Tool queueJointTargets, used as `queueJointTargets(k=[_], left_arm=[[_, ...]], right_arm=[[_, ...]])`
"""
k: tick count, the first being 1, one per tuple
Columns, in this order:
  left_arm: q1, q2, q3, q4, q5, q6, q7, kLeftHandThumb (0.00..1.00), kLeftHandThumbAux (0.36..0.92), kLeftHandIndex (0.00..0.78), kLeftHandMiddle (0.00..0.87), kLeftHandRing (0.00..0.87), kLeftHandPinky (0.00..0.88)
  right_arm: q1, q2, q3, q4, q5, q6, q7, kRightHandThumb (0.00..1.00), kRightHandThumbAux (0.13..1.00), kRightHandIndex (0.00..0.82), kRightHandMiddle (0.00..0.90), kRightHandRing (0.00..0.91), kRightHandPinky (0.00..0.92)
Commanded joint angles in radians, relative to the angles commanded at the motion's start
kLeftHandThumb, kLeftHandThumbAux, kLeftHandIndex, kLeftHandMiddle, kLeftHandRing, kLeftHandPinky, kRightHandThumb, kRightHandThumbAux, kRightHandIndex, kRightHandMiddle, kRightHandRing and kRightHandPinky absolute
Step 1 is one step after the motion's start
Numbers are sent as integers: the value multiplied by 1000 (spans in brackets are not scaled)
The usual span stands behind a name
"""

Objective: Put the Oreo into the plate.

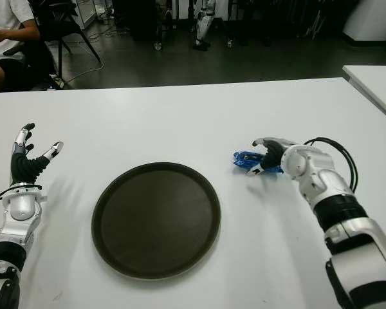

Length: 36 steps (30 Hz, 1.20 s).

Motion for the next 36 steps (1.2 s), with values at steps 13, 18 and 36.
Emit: queueJointTargets(k=[13, 18, 36], left_arm=[[-6, 3, 3, 21, -3, -13, 10, 0, 661, 8, 7, 1, 0], [1, 9, -7, 8, 12, -24, 15, 0, 659, 6, 2, 0, 0], [2, -1, -5, 12, 13, -43, 27, 0, 653, 16, 13, 0, 0]], right_arm=[[-3, 25, 6, 28, 7, -11, -19, 55, 682, 0, 76, 104, 115], [-6, 27, 11, 32, 5, -15, -15, 55, 681, 0, 71, 100, 113], [-39, 76, 50, 124, 5, -32, -15, 117, 691, 7, 88, 125, 128]])
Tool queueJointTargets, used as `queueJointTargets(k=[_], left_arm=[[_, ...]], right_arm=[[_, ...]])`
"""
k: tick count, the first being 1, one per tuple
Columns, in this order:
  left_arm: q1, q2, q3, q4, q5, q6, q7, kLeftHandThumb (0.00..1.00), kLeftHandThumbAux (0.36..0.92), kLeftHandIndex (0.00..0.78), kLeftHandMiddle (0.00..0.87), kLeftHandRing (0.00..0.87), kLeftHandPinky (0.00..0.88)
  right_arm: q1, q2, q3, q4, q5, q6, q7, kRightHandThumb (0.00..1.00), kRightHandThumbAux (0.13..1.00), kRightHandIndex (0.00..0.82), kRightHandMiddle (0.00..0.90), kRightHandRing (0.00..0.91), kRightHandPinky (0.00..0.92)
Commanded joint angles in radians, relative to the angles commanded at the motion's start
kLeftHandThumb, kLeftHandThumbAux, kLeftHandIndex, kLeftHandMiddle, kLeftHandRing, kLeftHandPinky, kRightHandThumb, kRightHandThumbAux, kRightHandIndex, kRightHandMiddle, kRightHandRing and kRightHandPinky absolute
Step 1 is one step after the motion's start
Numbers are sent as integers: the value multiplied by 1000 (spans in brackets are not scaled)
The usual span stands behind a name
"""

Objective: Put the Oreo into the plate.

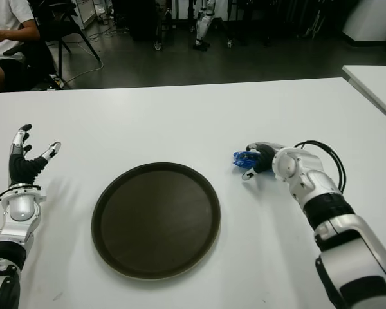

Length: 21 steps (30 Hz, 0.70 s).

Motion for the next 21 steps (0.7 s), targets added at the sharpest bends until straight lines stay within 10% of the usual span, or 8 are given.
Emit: queueJointTargets(k=[21], left_arm=[[-13, 11, 2, 36, 2, 6, 8, 0, 654, 3, 12, 1, 0]], right_arm=[[-71, 64, 48, 221, -15, -44, -60, 54, 674, 14, 132, 148, 133]])
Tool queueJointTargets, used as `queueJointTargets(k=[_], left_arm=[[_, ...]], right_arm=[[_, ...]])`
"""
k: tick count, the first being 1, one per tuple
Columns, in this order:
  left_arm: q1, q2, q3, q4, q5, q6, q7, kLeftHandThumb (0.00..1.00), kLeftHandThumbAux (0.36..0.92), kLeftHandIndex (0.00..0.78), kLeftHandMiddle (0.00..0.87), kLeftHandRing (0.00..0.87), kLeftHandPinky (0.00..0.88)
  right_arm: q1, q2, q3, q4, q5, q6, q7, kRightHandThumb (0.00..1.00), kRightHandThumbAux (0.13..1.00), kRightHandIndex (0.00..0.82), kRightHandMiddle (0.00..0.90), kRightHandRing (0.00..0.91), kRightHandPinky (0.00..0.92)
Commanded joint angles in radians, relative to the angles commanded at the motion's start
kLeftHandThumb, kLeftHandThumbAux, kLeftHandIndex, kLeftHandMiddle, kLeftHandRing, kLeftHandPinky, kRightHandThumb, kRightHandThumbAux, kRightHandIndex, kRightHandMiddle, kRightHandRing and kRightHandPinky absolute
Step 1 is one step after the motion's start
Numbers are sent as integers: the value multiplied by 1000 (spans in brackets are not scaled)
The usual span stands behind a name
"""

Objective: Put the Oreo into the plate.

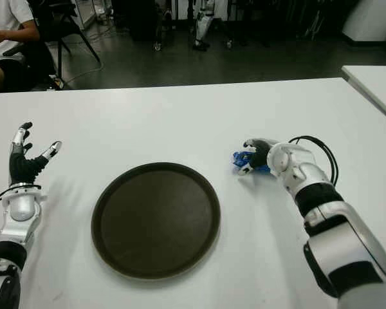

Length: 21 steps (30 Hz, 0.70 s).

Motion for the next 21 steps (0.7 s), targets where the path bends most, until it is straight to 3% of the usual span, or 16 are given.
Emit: queueJointTargets(k=[21], left_arm=[[1, -2, 2, 2, -9, -8, -2, 0, 647, 19, 19, 4, 0]], right_arm=[[-28, 17, 20, 92, -5, -24, -28, 32, 666, 44, 158, 164, 141]])
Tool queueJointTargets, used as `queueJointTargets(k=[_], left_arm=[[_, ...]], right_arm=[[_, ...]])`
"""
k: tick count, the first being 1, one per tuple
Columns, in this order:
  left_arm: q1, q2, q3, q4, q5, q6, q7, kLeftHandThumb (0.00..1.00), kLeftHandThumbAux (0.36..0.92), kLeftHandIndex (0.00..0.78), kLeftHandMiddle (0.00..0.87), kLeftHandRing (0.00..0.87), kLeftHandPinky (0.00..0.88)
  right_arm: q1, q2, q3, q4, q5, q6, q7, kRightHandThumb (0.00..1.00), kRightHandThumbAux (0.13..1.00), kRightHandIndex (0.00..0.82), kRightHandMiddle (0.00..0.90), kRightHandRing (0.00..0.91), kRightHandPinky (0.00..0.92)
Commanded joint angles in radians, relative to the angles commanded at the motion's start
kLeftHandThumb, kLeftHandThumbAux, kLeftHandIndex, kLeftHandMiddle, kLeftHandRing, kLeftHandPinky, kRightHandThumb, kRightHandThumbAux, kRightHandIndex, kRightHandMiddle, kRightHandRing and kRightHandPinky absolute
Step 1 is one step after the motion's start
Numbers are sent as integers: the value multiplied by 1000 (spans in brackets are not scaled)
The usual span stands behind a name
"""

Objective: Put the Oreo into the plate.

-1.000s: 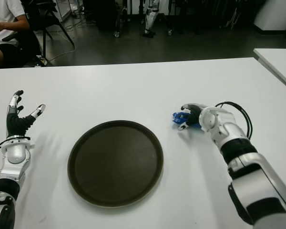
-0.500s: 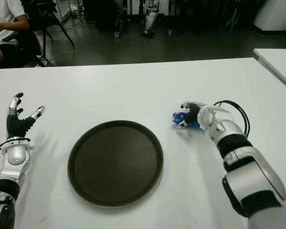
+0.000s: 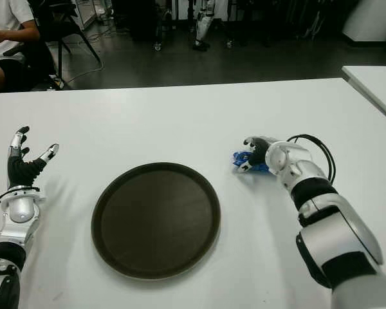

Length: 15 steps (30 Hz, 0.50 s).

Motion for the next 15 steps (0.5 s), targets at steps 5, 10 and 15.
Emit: queueJointTargets(k=[5, 10, 15], left_arm=[[2, 1, -2, -1, 1, 1, -3, 0, 635, 17, 19, 2, 0], [-6, 6, -5, 8, 4, 5, -7, 0, 635, 16, 20, 0, 0], [-9, 2, 5, 18, -9, 7, -13, 0, 643, 21, 24, 3, 0]], right_arm=[[-1, 1, 5, 8, -3, -1, -14, 23, 667, 53, 162, 164, 145], [-3, -2, 4, 12, 1, -3, -11, 29, 667, 54, 157, 160, 143], [-1, -4, 0, 10, 5, 3, -6, 58, 671, 44, 141, 144, 132]])
